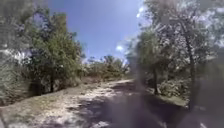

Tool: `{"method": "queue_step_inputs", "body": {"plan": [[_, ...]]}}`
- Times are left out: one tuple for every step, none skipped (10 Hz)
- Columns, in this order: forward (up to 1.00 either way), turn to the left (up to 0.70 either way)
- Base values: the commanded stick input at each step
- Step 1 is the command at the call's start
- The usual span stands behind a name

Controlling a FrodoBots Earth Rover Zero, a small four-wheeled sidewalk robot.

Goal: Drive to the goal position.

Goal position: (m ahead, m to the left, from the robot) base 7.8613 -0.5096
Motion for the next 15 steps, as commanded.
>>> {"method": "queue_step_inputs", "body": {"plan": [[0.44,0.02],[0.44,0.19],[0.44,0.27],[0.44,0.27],[0.44,0.08],[0.44,0.04],[0.44,0.02],[0.44,0.02],[0.44,0.02],[0.44,0.02],[0.44,0.02],[0.44,0.02],[0.44,0.02],[0.44,0.02],[0.44,0.02]]}}
